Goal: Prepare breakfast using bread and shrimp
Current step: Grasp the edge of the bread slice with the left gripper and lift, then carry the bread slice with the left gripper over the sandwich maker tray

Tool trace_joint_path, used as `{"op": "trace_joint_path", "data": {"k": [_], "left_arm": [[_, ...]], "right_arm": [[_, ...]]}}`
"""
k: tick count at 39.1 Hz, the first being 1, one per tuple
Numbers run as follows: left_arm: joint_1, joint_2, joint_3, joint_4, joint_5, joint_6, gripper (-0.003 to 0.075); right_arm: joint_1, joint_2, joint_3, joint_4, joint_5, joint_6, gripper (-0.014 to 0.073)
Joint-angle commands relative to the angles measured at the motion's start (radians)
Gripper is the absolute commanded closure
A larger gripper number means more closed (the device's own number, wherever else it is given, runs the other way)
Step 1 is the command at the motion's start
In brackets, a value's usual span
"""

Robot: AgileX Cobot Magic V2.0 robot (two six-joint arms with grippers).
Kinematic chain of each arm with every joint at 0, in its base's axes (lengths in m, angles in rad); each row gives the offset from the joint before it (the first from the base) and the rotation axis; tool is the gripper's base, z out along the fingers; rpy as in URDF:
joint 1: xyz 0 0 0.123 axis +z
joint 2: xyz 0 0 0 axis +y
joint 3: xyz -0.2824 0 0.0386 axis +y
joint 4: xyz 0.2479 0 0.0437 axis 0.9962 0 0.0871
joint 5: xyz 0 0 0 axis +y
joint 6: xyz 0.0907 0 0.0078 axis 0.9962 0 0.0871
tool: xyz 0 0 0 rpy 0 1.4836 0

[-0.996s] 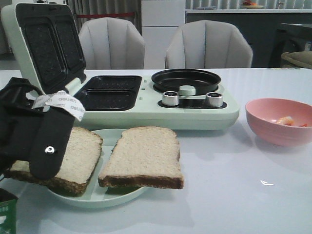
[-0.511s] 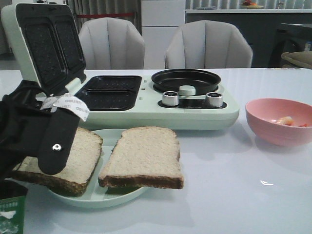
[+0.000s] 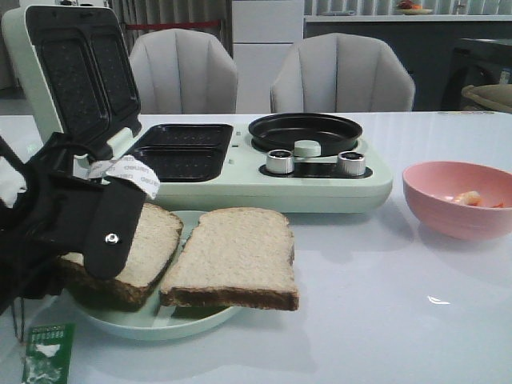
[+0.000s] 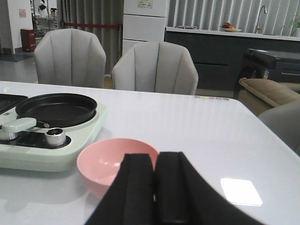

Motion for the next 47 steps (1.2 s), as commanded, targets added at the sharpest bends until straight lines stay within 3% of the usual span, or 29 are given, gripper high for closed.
{"op": "trace_joint_path", "data": {"k": [1, 10, 19, 26, 47], "left_arm": [[0.003, -0.052, -0.02, -0.02, 0.059, -0.016, 0.0557], [-0.022, -0.175, -0.02, -0.069, 0.09, -0.016, 0.0557], [-0.087, -0.272, -0.057, -0.114, 0.204, -0.016, 0.0557], [-0.103, -0.287, -0.125, -0.102, 0.195, -0.016, 0.0562], [0.066, -0.242, -0.332, 0.064, 0.037, -0.021, 0.0606]], "right_arm": [[-0.005, -0.02, -0.016, -0.008, -0.085, -0.003, 0.0453], [-0.005, -0.02, -0.016, -0.008, -0.085, -0.003, 0.0453], [-0.004, -0.02, -0.016, -0.008, -0.085, -0.003, 0.0453], [0.002, -0.02, -0.016, -0.008, -0.085, -0.003, 0.0453], [0.002, -0.02, -0.016, -0.008, -0.085, -0.003, 0.0453]]}}
